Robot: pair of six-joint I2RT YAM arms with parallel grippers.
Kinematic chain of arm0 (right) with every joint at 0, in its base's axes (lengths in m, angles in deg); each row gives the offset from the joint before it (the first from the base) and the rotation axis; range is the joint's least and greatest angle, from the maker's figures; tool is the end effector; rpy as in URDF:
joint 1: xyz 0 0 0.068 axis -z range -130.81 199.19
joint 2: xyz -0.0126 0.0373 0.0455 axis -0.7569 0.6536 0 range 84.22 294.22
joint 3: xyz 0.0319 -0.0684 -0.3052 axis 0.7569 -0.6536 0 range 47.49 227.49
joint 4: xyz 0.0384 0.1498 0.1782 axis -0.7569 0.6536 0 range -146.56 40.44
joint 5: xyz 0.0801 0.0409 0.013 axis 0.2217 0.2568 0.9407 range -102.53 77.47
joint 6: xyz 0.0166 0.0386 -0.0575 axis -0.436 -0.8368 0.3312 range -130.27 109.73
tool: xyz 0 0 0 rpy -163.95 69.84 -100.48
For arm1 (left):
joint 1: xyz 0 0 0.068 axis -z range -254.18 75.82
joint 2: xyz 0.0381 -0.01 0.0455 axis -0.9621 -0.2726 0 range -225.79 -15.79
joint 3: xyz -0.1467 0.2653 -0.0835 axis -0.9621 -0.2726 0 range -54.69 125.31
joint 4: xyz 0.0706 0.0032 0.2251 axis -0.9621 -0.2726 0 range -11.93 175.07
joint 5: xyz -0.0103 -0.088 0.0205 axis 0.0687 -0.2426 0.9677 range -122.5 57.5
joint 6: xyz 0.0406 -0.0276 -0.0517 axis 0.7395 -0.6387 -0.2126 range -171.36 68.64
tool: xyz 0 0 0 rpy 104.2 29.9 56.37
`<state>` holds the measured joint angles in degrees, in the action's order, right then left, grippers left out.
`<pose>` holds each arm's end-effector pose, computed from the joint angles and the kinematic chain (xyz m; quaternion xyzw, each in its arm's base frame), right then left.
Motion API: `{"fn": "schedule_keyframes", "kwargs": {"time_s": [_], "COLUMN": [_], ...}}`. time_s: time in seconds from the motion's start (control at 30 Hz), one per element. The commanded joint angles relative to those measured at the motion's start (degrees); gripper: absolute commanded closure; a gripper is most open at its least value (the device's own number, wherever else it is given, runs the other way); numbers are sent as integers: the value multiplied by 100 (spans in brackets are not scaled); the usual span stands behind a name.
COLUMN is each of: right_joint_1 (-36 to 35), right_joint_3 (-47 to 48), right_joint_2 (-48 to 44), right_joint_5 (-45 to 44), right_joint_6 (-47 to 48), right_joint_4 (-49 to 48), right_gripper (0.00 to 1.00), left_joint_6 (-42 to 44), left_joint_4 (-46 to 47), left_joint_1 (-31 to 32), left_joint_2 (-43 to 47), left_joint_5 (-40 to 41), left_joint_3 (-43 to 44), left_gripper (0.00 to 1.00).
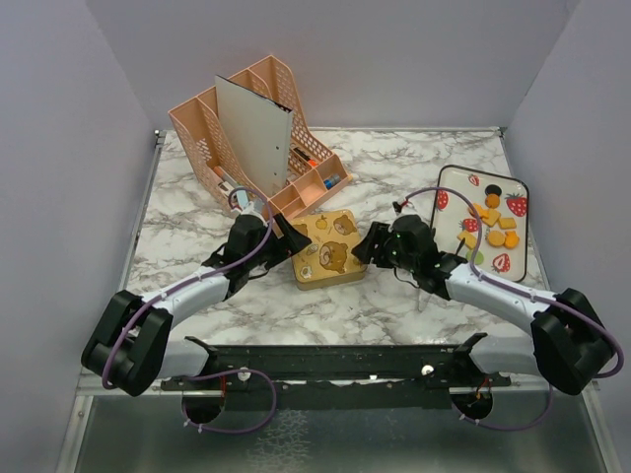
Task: Pack the cookies
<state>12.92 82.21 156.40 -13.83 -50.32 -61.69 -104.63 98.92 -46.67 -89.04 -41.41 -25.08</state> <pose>0.2002 0.1452 0.2500 0.0344 0.8753 0.2901 0.3853 0.2130 -0.1211 0.2349 -0.1543 0.8495 -0.3752 0.3373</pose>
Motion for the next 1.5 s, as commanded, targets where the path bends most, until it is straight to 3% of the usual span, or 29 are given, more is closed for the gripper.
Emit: {"fn": "schedule_keyframes", "kwargs": {"time_s": [0.0, 0.33, 0.7, 0.93, 1.47], "right_joint_1": [24, 23, 27, 28, 25], "right_joint_3": [163, 52, -11, 34, 14], "right_joint_2": [-195, -366, 37, 170, 354], "right_joint_5": [-421, -230, -87, 14, 37], "right_joint_6": [441, 696, 744, 756, 716], "right_joint_4": [492, 724, 564, 382, 339], "right_gripper": [39, 44, 54, 55, 57], "left_joint_6": [126, 315, 508, 504, 480], "left_joint_4": [-16, -356, -859, -1012, -1097], "left_joint_1": [18, 25, 27, 183, 403], "left_joint_2": [-12, 213, 494, 768, 702], "left_joint_5": [130, 267, 297, 78, 87], "left_joint_3": [214, 212, 103, -150, -666], "left_gripper": [15, 15, 16, 27, 39]}}
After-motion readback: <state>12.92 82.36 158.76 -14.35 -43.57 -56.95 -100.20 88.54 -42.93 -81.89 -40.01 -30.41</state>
